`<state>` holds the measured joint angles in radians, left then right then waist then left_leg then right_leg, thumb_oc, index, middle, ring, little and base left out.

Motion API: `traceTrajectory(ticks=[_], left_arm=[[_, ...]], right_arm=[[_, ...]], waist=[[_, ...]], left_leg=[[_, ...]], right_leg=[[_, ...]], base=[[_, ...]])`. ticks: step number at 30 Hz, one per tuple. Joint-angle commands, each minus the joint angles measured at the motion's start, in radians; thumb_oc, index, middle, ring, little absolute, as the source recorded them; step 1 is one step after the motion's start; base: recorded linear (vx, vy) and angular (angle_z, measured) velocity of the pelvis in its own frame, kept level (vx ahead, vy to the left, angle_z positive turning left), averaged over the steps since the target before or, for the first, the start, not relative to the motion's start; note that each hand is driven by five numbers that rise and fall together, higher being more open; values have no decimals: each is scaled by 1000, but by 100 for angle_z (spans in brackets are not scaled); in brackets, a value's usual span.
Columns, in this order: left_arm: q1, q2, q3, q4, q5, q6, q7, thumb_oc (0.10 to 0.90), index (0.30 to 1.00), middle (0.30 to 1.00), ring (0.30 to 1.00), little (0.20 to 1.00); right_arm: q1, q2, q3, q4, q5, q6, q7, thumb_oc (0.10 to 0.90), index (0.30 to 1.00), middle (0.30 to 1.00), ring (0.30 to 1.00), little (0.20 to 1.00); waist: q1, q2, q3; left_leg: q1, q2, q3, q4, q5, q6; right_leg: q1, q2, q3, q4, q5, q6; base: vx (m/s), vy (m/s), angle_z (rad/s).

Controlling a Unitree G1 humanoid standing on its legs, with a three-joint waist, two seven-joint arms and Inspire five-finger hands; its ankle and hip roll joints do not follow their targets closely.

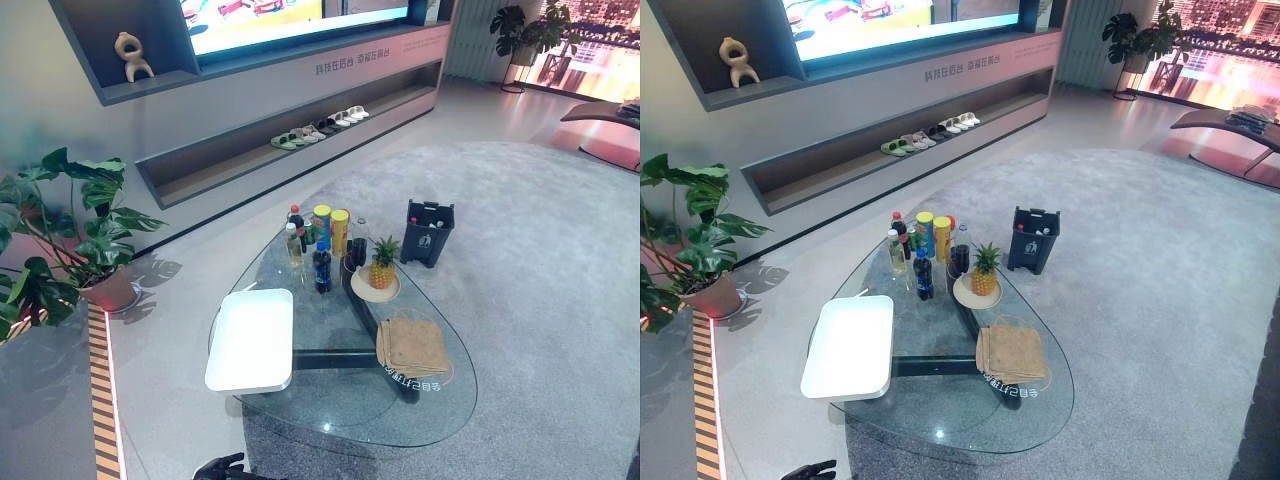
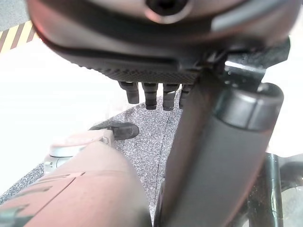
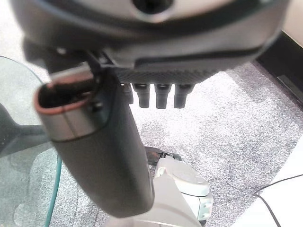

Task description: Wipe the table with a cloth and put it in the basket.

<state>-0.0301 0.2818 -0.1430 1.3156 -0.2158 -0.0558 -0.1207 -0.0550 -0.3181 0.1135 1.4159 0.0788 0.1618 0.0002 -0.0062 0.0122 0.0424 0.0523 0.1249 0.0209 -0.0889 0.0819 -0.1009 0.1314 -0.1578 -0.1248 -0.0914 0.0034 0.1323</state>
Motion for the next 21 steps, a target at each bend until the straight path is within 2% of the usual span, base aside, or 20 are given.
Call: traceTrajectory(ticks=[1,5,10,14,18,21], left_arm=[[-59,27,31,31,-36,-33,19,800,900,900,900,900],[-92,33,18,11,-86,-36,34,800,900,900,900,900],[-191,50,7,-12,-170,-62,45,800,900,900,900,900],[-234,85,16,-30,-237,-77,34,800,900,900,900,900],[-274,103,11,-50,-271,-84,37,800,900,900,900,900],[-339,116,-15,-72,-311,-85,48,800,900,900,900,900]], right_arm=[[-50,-28,-19,43,-7,-6,-6,800,900,900,900,900],[-96,-43,3,19,38,10,-27,800,900,900,900,900],[-197,-72,18,-3,103,-6,-72,800,900,900,900,900],[-232,-109,14,-30,123,-2,-80,800,900,900,900,900],[-282,-140,13,-43,151,-5,-78,800,900,900,900,900],[-361,-166,22,-68,193,3,-90,800,900,900,900,900]], waist=[[-2,-10,59],[-5,1,126],[-15,17,257],[-15,15,318],[-8,12,356],[6,17,408]], left_leg=[[37,-47,37,2,-87,29],[-31,-55,26,2,-61,31],[-158,-70,4,2,-16,38],[-230,-74,5,2,6,34],[-285,-77,6,2,22,29],[-347,-81,2,4,50,29]], right_leg=[[-30,20,6,4,29,-7],[-104,22,29,4,57,-12],[-240,36,70,4,101,-22],[-311,36,66,4,120,-19],[-362,36,49,16,123,-21],[-448,40,32,113,92,-32]], base=[[0,0,0],[-127,10,-7],[-245,-11,-6],[-121,-27,-6],[-115,-10,-4],[-212,4,-2]])
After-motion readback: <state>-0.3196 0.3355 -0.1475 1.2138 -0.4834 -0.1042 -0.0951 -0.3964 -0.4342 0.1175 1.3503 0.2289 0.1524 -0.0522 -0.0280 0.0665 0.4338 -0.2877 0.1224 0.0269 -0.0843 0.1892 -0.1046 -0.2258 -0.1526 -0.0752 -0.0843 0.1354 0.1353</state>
